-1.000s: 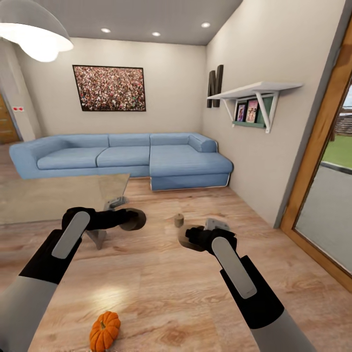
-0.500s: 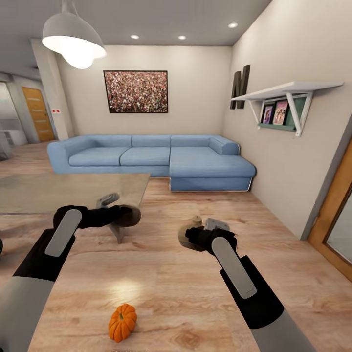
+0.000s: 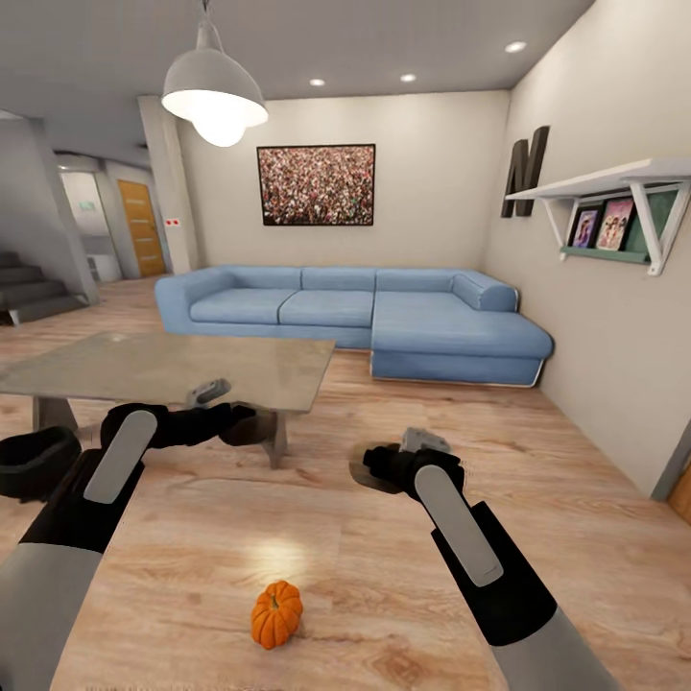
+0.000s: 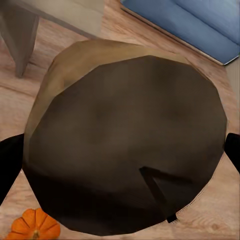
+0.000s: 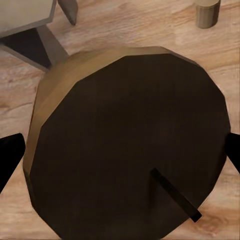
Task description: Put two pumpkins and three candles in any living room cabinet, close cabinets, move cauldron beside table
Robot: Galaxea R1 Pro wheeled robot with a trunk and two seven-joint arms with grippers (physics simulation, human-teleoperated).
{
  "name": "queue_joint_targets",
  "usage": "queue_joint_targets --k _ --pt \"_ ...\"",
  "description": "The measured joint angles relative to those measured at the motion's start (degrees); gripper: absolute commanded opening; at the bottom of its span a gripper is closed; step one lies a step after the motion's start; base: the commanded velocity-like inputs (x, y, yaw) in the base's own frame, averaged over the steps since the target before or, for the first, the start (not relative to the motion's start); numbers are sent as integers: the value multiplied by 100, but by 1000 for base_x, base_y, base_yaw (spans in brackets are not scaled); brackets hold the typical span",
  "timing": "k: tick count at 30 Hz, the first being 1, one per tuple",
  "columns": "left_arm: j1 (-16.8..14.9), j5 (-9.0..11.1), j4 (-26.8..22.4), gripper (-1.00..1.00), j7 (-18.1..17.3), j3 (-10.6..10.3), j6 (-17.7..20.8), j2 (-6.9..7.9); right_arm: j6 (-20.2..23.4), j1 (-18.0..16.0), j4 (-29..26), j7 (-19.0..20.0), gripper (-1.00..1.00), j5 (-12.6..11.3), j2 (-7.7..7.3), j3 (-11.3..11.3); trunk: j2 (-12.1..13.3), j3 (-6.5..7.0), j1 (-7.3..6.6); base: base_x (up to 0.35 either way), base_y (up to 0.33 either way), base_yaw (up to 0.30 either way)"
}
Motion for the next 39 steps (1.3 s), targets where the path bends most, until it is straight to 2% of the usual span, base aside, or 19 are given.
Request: queue_joint_targets --k 39 --pt "0 3 -18 -100 0 105 8 2 2 0 0 3 -100 -3 3 2 0 142 1 -5 19 280"
